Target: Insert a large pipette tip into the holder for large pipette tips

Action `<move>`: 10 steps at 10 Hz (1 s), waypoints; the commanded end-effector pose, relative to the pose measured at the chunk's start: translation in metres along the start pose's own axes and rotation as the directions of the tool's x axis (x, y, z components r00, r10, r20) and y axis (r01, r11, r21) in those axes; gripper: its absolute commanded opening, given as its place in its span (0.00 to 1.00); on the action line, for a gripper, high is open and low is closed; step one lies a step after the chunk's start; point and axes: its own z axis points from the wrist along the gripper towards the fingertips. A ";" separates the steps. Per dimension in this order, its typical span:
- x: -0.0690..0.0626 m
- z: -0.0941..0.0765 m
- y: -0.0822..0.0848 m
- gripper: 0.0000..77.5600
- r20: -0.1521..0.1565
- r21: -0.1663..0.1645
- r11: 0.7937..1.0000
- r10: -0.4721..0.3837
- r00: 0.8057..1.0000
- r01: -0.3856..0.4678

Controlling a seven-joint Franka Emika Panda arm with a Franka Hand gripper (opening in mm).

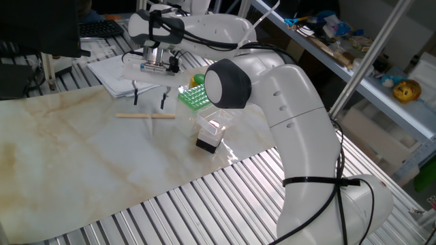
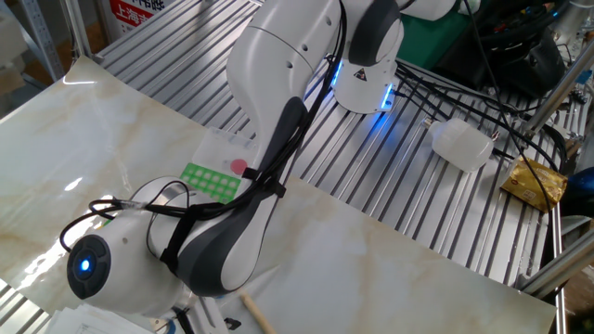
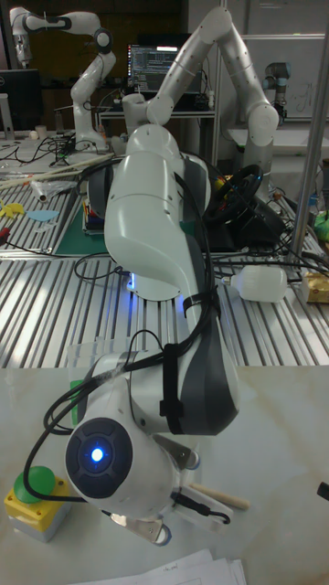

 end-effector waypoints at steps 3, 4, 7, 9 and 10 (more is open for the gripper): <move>-0.001 -0.002 0.000 1.00 -0.002 0.000 1.000 -0.007 1.000 0.007; -0.001 -0.002 0.000 1.00 -0.002 0.000 1.000 -0.010 1.000 0.010; -0.001 -0.002 0.001 1.00 -0.003 0.002 1.000 -0.017 1.000 0.017; -0.001 -0.002 0.001 1.00 0.000 0.006 1.000 -0.013 1.000 0.013; -0.001 -0.002 0.001 1.00 0.001 0.007 1.000 -0.013 1.000 0.013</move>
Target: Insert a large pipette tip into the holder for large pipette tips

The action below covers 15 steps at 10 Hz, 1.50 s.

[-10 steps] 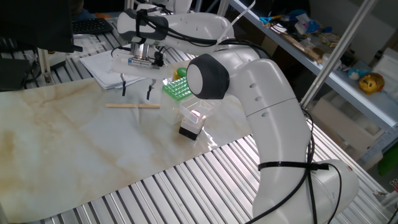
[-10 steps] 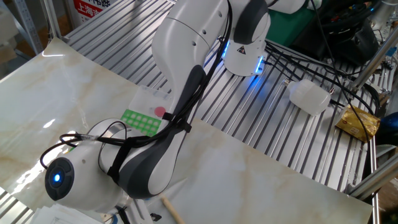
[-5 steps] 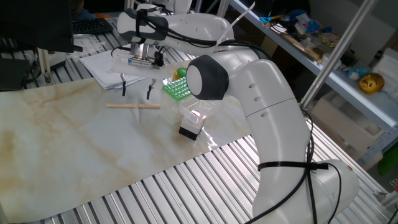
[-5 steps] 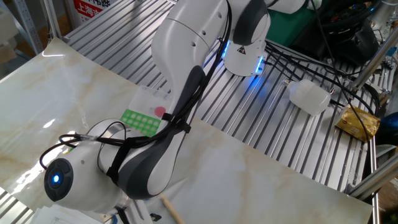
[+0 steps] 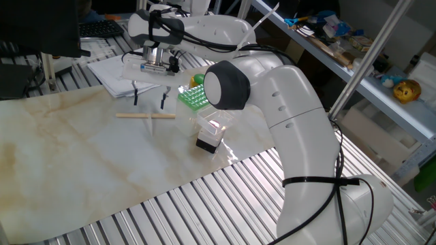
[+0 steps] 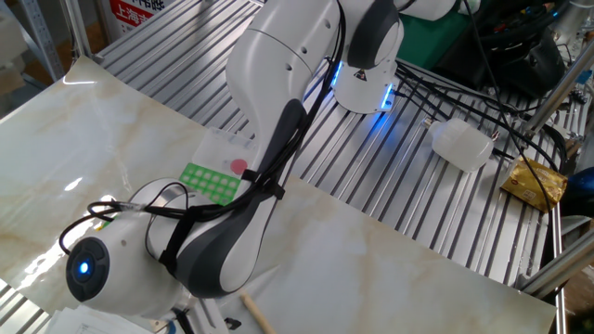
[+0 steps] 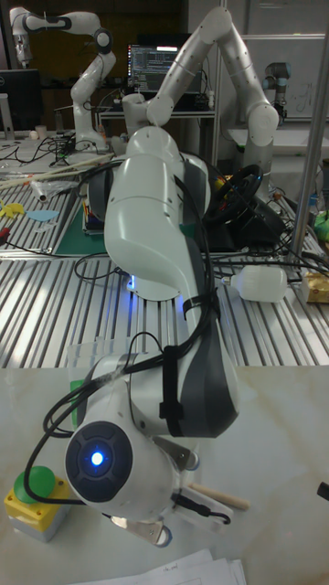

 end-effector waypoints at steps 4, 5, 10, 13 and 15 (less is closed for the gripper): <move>-0.001 -0.003 0.001 0.02 0.007 0.003 1.000 0.004 1.000 -0.004; -0.001 -0.003 0.001 0.02 0.007 0.003 1.000 0.004 1.000 -0.004; -0.001 -0.003 0.001 0.02 0.007 0.003 1.000 0.004 1.000 -0.004; -0.001 -0.003 0.001 0.02 0.007 0.003 1.000 0.004 1.000 -0.004; -0.001 -0.003 0.001 0.02 0.007 0.003 1.000 0.004 1.000 -0.004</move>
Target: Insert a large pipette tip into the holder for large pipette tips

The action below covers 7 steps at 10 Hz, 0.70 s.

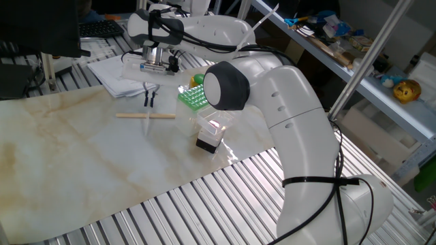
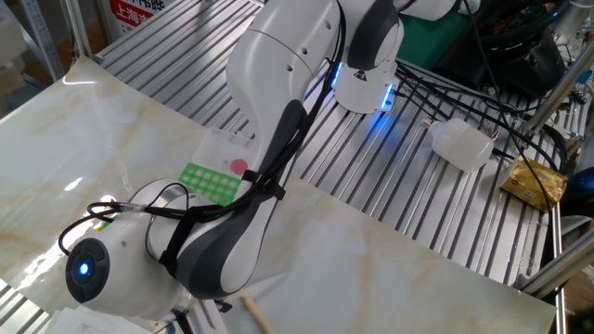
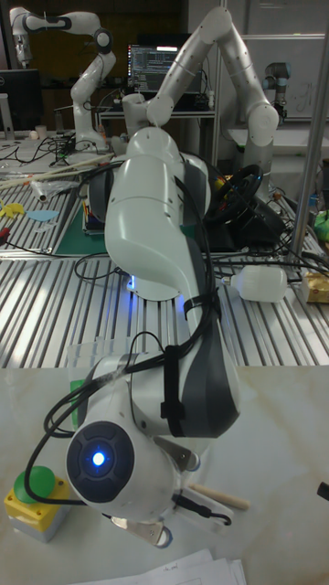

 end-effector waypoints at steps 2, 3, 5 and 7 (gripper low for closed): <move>-0.001 -0.004 0.001 0.02 0.006 0.002 1.000 0.003 1.000 -0.003; -0.001 -0.004 0.001 0.02 0.006 0.002 1.000 0.003 1.000 -0.003; 0.017 -0.034 0.012 0.02 0.039 0.052 0.997 0.053 0.998 -0.055; 0.020 -0.039 0.012 0.02 0.041 0.058 0.997 0.056 0.998 -0.059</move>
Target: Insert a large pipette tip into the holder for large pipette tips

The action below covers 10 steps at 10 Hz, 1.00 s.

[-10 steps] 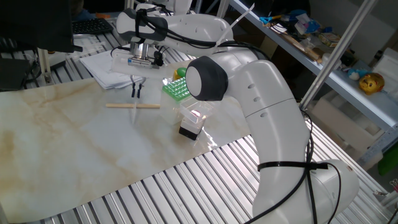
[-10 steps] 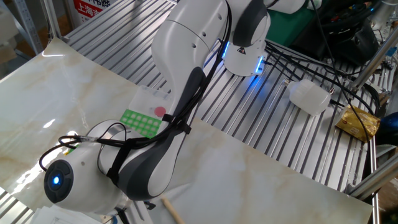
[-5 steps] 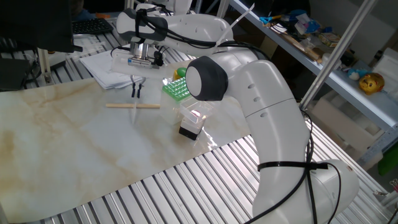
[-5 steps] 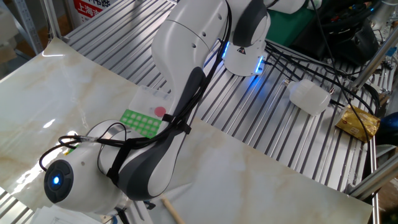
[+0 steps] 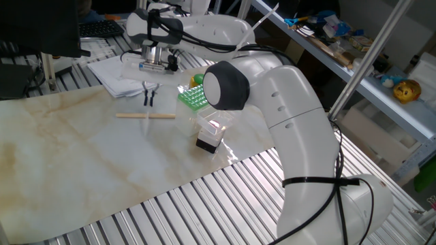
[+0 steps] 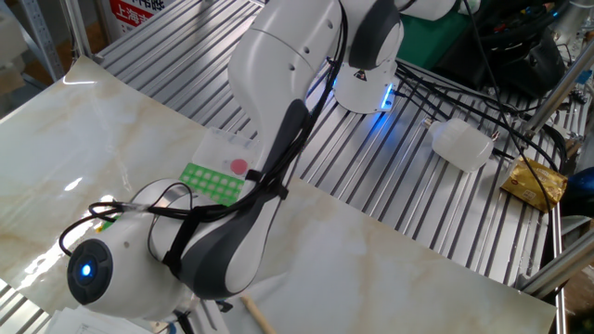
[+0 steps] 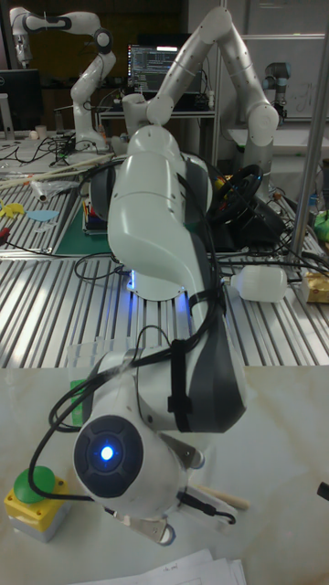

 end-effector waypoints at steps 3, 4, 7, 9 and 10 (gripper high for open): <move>0.021 -0.039 0.006 0.02 0.045 0.063 0.997 0.039 0.998 -0.042; 0.025 -0.045 0.005 0.02 0.047 0.064 0.997 0.040 0.998 -0.043; 0.037 -0.065 0.000 0.02 0.060 0.069 0.997 0.037 0.997 -0.041; 0.045 -0.076 -0.004 0.02 0.067 0.070 0.997 0.040 0.997 -0.044; 0.048 -0.082 -0.006 0.02 0.070 0.068 0.997 0.038 0.997 -0.043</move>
